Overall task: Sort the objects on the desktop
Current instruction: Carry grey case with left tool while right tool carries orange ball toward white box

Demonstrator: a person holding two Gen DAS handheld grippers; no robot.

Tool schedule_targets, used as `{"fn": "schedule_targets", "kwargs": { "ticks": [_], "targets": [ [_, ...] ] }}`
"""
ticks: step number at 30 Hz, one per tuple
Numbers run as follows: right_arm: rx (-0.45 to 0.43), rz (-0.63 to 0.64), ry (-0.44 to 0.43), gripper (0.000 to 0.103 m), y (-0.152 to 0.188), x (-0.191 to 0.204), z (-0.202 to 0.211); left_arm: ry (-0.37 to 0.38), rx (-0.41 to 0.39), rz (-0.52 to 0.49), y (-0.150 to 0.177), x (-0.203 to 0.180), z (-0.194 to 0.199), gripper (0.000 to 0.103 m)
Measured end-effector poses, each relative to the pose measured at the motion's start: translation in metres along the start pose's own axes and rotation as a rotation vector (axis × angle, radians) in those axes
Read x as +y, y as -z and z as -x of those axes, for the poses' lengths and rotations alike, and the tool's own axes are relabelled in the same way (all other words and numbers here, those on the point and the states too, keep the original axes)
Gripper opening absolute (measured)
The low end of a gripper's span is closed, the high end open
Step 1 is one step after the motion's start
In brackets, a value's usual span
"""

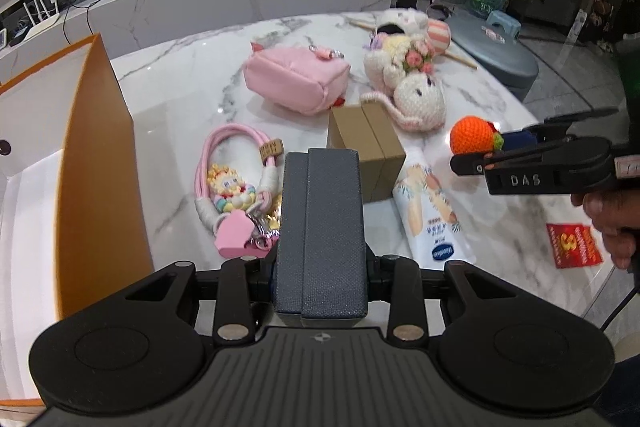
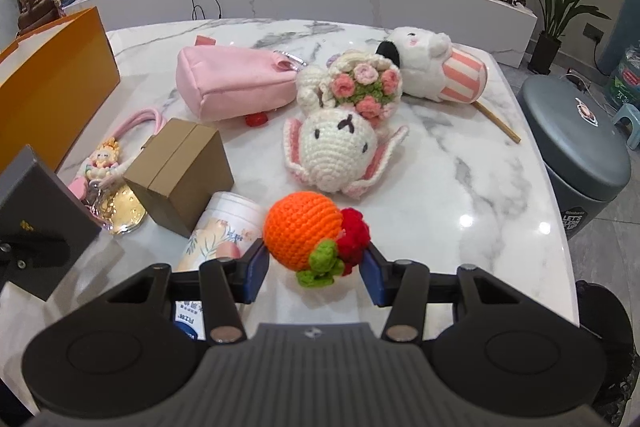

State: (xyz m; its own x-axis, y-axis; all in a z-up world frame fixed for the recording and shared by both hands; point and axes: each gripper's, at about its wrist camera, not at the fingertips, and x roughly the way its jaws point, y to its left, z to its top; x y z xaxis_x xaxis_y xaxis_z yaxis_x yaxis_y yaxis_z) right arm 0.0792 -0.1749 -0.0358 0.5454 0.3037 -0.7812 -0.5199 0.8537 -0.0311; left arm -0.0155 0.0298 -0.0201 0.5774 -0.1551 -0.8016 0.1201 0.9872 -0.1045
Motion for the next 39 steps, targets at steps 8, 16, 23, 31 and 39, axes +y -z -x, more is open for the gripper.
{"fn": "schedule_targets", "kwargs": {
  "ticks": [8, 16, 23, 31, 39],
  "targets": [
    [-0.053, -0.01, -0.002, 0.052, -0.01, 0.0, 0.017, 0.024, -0.057, 0.05, -0.018, 0.012, 0.029, 0.039],
    [-0.089, -0.01, 0.0, 0.052, -0.026, 0.014, 0.022, 0.026, -0.11, 0.059, -0.031, 0.028, 0.07, 0.039],
    [-0.169, 0.025, -0.062, 0.052, -0.053, 0.05, 0.042, -0.011, -0.127, 0.103, -0.035, 0.06, 0.087, 0.039],
    [-0.246, 0.061, -0.166, 0.052, -0.078, 0.109, 0.056, -0.096, -0.128, 0.17, -0.032, 0.111, 0.106, 0.039],
    [-0.343, 0.196, -0.295, 0.052, -0.101, 0.182, 0.085, -0.192, -0.094, 0.22, -0.023, 0.155, 0.11, 0.039]
  ]
}}
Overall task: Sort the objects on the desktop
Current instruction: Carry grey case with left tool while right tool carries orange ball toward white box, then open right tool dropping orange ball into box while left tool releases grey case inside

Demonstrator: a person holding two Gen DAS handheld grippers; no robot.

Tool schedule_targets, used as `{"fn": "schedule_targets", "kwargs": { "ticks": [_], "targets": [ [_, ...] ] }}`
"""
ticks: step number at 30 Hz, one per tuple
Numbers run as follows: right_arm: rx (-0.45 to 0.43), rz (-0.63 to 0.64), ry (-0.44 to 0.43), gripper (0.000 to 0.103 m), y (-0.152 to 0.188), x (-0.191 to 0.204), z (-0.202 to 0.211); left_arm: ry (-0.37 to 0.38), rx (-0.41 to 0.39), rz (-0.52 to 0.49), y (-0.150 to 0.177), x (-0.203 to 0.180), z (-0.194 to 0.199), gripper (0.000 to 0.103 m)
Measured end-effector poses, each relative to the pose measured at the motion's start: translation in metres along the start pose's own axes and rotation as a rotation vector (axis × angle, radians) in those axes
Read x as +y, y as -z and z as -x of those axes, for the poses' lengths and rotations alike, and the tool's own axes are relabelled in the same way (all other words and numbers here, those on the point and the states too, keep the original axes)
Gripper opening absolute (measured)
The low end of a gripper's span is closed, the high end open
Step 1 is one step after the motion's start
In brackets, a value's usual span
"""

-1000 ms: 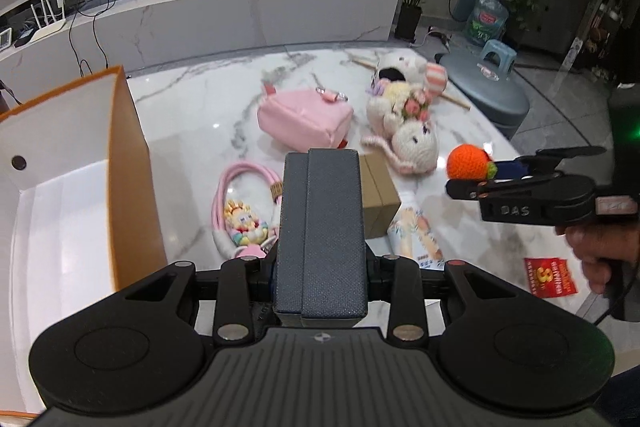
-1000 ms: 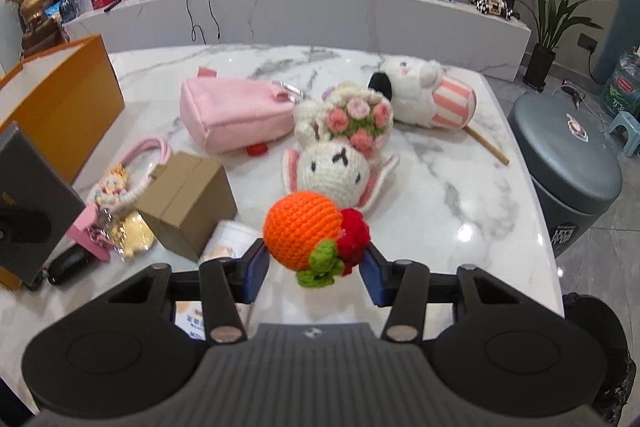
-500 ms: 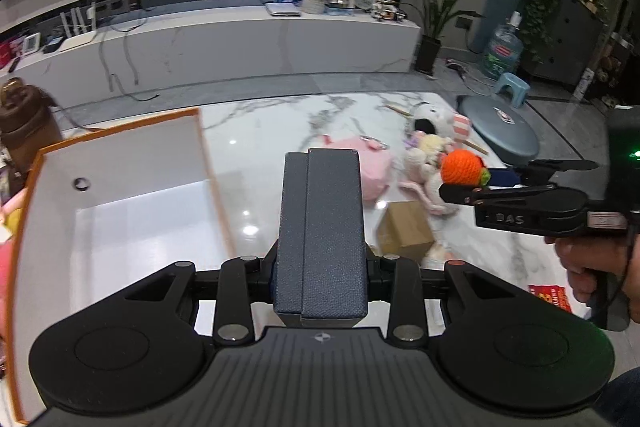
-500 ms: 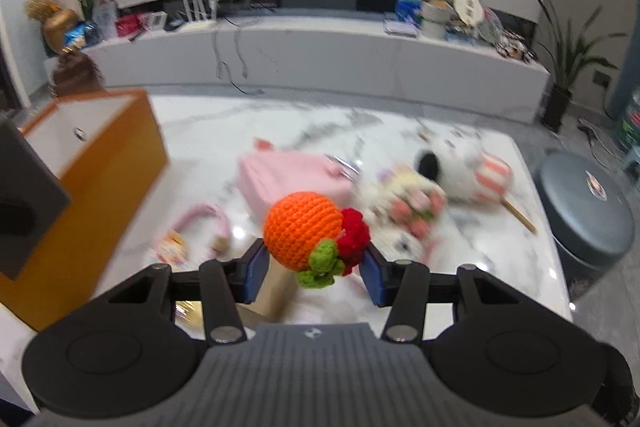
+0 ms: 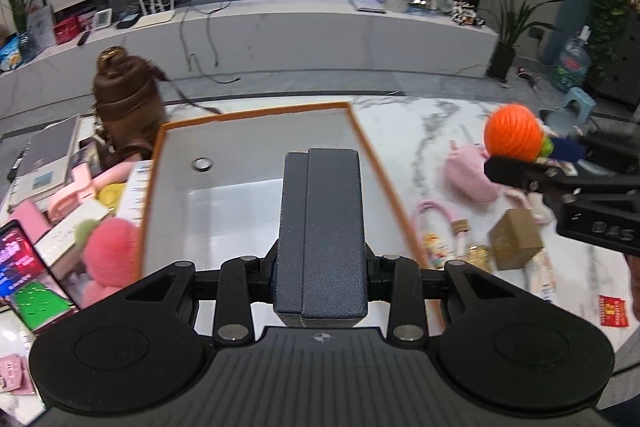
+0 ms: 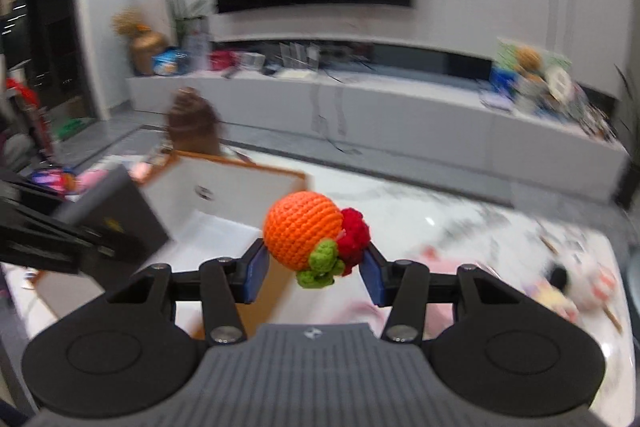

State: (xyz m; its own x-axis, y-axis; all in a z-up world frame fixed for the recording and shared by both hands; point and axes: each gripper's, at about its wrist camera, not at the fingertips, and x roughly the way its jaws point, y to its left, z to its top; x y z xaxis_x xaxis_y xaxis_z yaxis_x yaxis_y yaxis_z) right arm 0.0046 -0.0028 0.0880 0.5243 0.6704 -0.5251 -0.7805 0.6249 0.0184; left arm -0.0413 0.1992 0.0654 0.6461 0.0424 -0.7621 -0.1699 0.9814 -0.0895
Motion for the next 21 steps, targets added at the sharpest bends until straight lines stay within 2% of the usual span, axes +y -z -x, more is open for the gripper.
{"fn": "schedule_targets", "kwargs": {
  "ticks": [3, 6, 13, 21],
  "targets": [
    [-0.009, 0.055, -0.054, 0.052, -0.014, 0.025, -0.005, -0.003, -0.001, 0.017, 0.0, 0.011, 0.004, 0.039],
    [0.028, 0.123, -0.092, 0.052, -0.02, 0.047, -0.02, -0.006, 0.009, 0.018, 0.004, 0.02, 0.005, 0.039],
    [0.216, 0.305, -0.182, 0.052, 0.006, 0.086, -0.061, -0.04, 0.108, -0.042, 0.029, 0.035, -0.01, 0.039],
    [0.425, 0.45, -0.304, 0.052, 0.034, 0.122, -0.099, -0.046, 0.199, -0.094, 0.048, 0.039, -0.024, 0.039]
  ]
}}
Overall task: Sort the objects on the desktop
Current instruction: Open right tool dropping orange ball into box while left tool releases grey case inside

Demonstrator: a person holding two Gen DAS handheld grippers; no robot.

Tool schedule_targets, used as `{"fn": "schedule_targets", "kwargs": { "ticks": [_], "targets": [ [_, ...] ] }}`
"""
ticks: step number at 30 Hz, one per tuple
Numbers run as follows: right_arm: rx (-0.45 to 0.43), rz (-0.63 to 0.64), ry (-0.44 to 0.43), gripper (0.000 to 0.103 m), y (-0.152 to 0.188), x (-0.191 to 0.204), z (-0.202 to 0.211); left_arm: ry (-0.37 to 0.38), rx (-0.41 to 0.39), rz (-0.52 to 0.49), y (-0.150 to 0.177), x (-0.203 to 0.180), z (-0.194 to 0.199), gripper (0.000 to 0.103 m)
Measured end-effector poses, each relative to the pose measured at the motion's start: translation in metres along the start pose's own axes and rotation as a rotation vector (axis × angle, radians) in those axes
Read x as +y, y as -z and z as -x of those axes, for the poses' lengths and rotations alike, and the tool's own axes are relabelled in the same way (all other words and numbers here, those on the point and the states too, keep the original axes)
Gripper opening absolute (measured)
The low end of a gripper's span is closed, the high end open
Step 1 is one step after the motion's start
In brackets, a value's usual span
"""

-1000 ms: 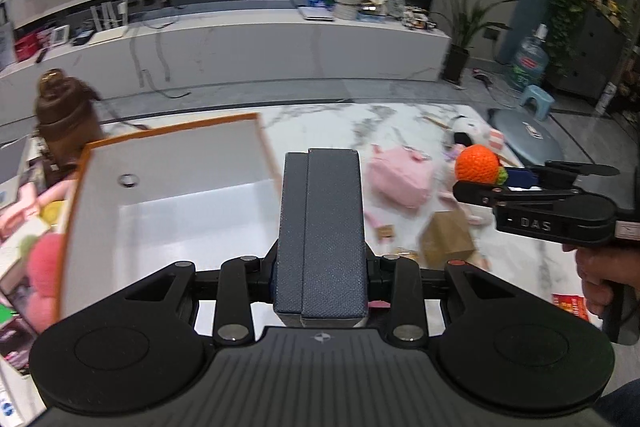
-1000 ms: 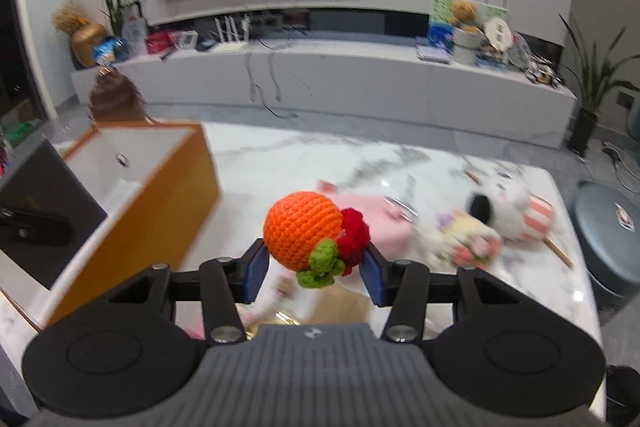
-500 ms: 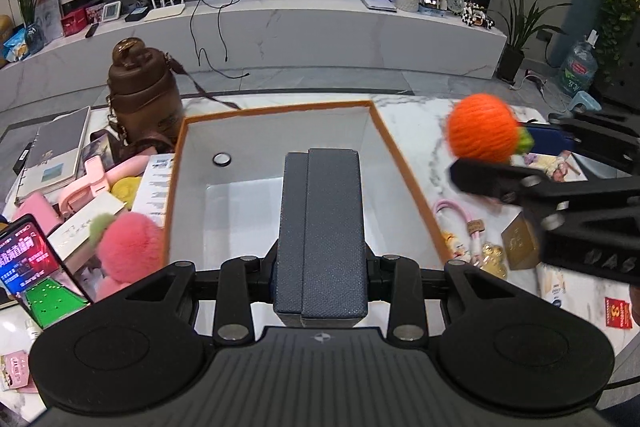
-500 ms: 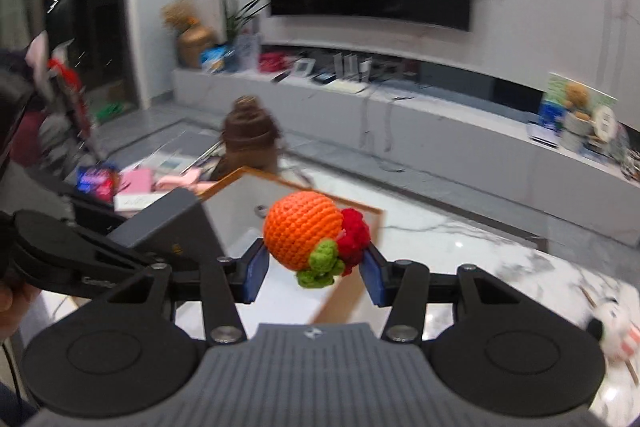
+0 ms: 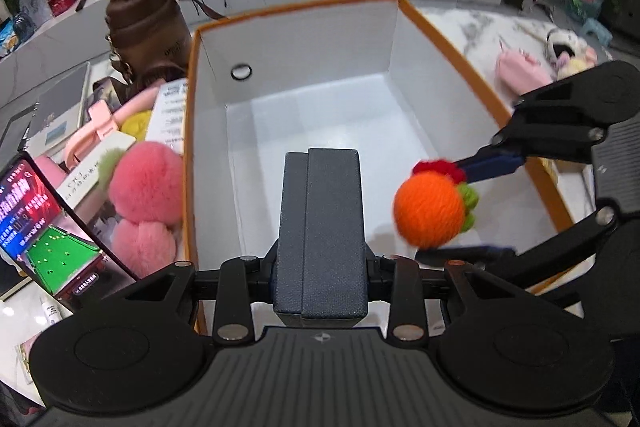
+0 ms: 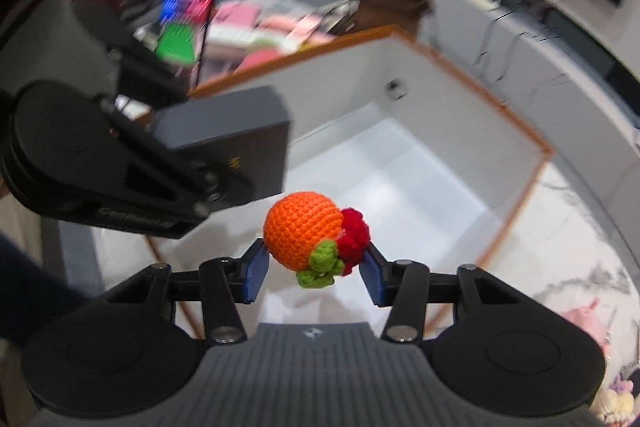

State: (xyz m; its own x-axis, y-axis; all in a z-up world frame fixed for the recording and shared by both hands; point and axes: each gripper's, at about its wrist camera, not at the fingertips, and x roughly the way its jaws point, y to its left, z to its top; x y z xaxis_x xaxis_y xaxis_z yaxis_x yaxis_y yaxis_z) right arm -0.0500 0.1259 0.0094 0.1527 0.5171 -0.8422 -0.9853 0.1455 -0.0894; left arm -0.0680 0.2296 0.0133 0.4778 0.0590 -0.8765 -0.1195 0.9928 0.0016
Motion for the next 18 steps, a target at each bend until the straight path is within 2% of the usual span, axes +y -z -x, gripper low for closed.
{"fn": "schedule_targets", "kwargs": {
  "ticks": [6, 11, 16, 17, 18],
  "targets": [
    [0.011, -0.033, -0.036, 0.053, -0.004, -0.003, -0.01, -0.004, 0.039, -0.005, 0.004, 0.004, -0.015, 0.039],
    [0.021, -0.061, -0.09, 0.052, -0.006, -0.007, -0.015, -0.003, 0.033, 0.009, 0.0, 0.009, -0.016, 0.039],
    [0.016, -0.069, -0.101, 0.052, -0.008, -0.007, -0.018, -0.016, 0.036, 0.006, 0.0, 0.01, -0.017, 0.039],
    [0.015, -0.072, -0.102, 0.052, -0.007, -0.008, -0.018, -0.019, 0.038, 0.007, -0.001, 0.01, -0.017, 0.043],
    [0.014, -0.074, -0.102, 0.052, -0.007, -0.008, -0.018, -0.026, 0.033, 0.006, -0.001, 0.01, -0.016, 0.052]
  ]
}}
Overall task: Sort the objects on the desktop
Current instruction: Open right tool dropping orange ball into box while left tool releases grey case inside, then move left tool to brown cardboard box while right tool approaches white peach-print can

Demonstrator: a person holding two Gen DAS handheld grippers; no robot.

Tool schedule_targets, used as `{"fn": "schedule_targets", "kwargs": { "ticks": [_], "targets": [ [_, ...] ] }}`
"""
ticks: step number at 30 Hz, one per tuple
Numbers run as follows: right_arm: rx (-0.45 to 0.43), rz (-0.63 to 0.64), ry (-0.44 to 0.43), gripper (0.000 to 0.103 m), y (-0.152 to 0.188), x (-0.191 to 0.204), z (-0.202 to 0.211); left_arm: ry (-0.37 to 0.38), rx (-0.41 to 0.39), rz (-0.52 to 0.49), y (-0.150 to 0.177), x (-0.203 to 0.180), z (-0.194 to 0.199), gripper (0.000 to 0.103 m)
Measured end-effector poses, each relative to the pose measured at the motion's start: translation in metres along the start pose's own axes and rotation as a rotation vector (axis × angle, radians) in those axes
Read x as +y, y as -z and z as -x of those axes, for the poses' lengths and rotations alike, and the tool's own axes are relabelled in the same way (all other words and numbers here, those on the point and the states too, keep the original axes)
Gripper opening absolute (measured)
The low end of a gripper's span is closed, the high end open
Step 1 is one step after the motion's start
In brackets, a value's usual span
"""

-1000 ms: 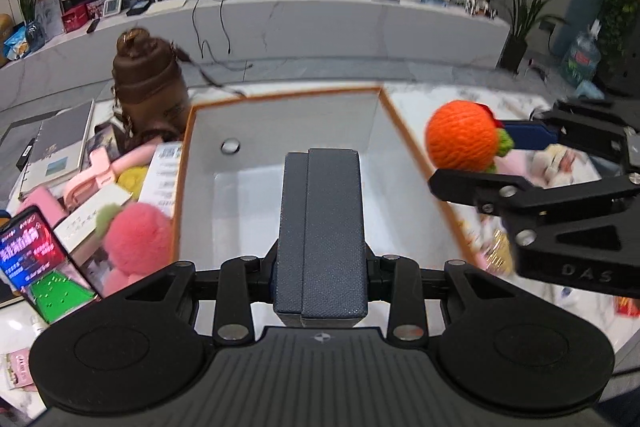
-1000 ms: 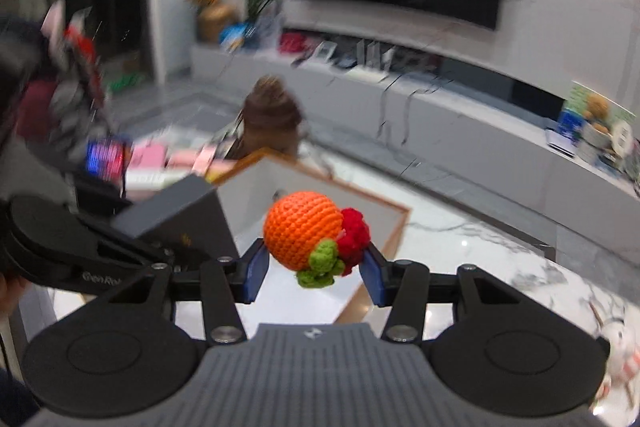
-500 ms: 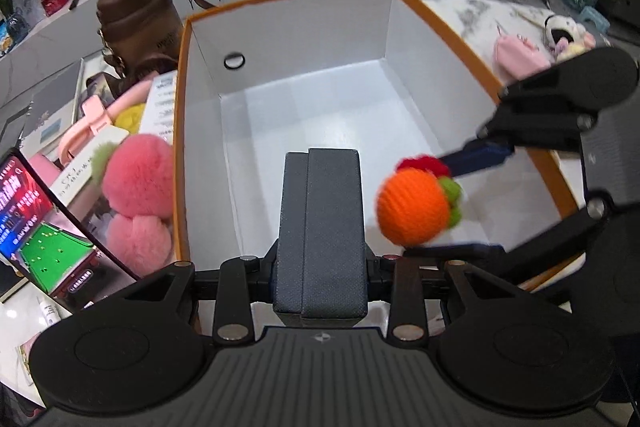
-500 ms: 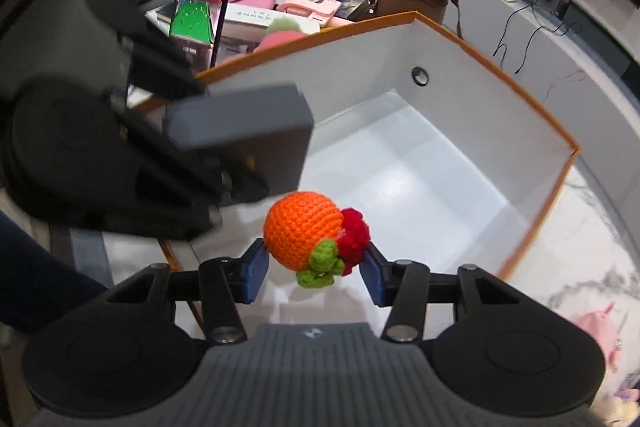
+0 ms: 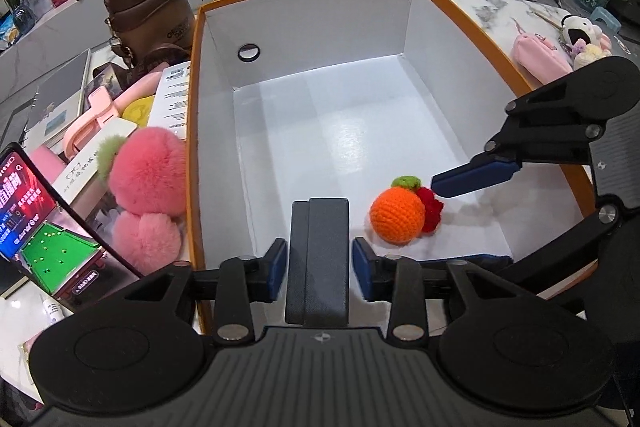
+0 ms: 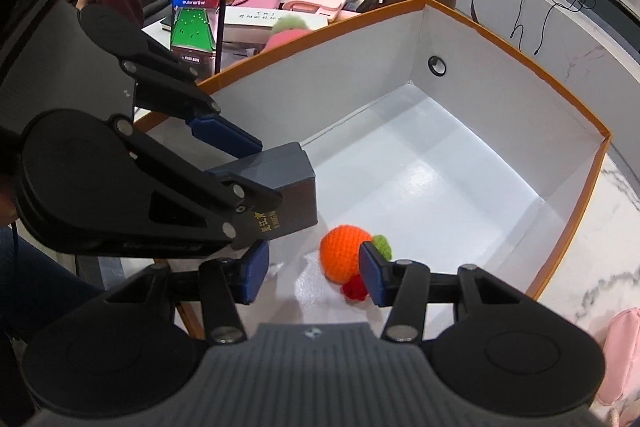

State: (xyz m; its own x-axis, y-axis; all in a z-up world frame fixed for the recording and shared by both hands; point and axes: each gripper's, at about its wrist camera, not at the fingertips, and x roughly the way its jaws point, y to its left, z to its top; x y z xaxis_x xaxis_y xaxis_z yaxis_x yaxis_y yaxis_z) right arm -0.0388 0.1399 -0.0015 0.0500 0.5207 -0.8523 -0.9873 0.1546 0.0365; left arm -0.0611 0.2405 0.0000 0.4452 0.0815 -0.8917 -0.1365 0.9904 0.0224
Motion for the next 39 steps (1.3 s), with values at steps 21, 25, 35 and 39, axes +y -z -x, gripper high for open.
{"fn": "schedule_targets", "kwargs": {
  "ticks": [21, 25, 35, 39],
  "targets": [
    [-0.167, -0.108, 0.058, 0.052, 0.023, -0.023, 0.061, 0.0, -0.169, 0.044, -0.022, -0.029, 0.035, 0.062],
    [-0.201, -0.127, 0.092, 0.052, 0.035, -0.029, 0.083, 0.024, -0.203, 0.038, -0.029, -0.044, 0.04, 0.062],
    [-0.225, -0.207, 0.201, 0.052, 0.081, -0.056, 0.126, 0.097, -0.265, -0.026, -0.041, -0.096, 0.047, 0.062],
    [-0.201, -0.249, 0.252, 0.052, 0.106, -0.072, 0.136, 0.122, -0.278, -0.078, -0.042, -0.121, 0.048, 0.062]
  ]
}}
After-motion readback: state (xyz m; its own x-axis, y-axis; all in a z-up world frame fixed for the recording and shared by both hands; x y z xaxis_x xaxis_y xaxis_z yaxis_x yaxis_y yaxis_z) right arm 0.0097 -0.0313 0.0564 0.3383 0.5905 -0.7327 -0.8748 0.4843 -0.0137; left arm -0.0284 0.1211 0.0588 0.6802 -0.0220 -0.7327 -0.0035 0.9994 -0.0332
